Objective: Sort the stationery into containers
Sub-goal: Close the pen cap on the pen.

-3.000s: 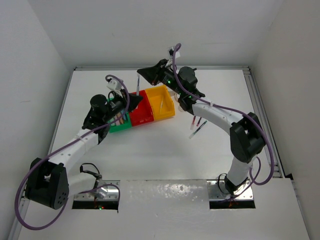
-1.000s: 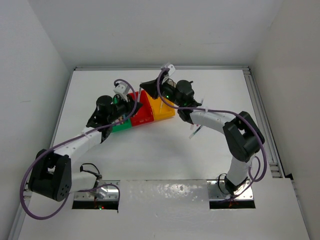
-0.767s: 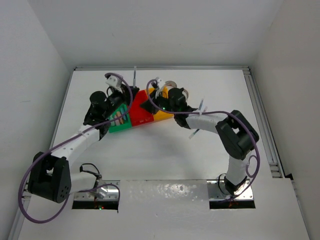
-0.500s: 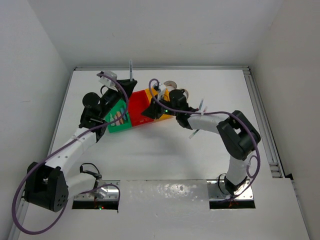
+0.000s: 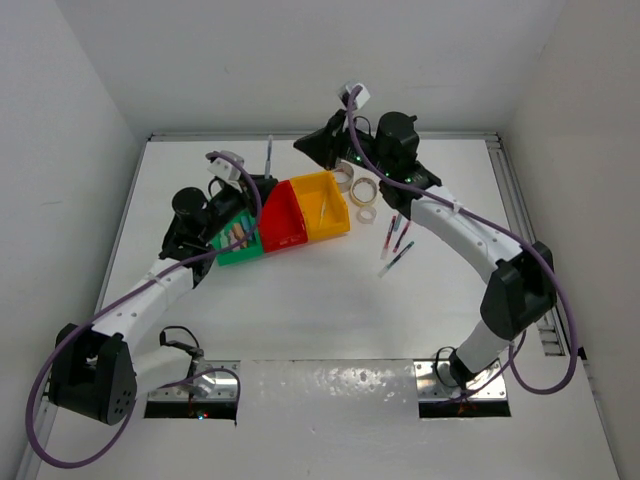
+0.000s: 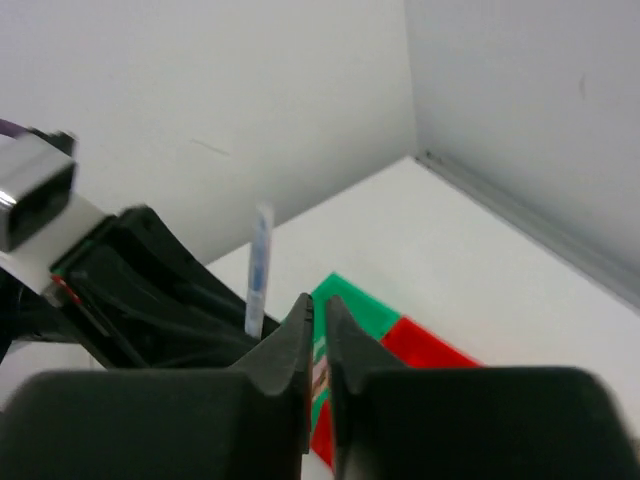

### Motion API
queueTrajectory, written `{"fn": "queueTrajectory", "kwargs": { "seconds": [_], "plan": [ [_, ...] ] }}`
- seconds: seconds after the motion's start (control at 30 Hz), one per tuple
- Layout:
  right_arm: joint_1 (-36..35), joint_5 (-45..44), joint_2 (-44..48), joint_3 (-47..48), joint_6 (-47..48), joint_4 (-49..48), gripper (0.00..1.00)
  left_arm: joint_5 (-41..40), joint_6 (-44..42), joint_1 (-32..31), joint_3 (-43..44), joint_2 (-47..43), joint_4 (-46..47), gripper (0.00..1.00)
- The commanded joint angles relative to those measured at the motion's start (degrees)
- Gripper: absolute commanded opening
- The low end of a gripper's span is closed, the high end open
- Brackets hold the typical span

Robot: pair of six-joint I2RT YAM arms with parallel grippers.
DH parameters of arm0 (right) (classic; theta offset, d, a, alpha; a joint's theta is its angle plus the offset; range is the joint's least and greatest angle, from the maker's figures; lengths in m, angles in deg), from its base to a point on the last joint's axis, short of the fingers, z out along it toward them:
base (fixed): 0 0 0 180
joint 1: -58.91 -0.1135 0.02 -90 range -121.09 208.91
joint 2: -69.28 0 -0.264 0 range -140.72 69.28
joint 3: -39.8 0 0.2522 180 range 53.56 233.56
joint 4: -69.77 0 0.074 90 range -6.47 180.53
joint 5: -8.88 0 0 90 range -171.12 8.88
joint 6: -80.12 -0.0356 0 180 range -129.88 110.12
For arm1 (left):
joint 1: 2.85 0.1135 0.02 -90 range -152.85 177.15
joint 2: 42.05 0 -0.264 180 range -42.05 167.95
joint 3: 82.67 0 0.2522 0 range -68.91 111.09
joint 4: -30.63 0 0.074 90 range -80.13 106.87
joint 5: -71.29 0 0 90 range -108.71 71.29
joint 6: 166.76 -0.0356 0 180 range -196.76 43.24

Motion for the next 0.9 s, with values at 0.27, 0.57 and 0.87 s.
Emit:
{"fn": "queueTrajectory", "kwargs": {
  "seconds": [0.27, 0.57, 0.87],
  "plan": [
    [-1.7, 2.6, -4.4, 4.5, -12.3, -14.5, 0.61, 1.6, -0.9, -1.4, 0.0, -1.2, -0.6, 0.0],
    [-3.1, 1.8, -9.8, 7.8, -16.7, -16.9, 0.48, 1.8, -0.2, -1.8, -0.1, -1.1, -0.3, 0.0],
    [-4.0, 2.8, -12.3, 4.4, -17.5, -16.0, 0.0, -4.8, 4.0, -1.7, 0.8, -0.5, 5.7, 0.0]
  ]
}}
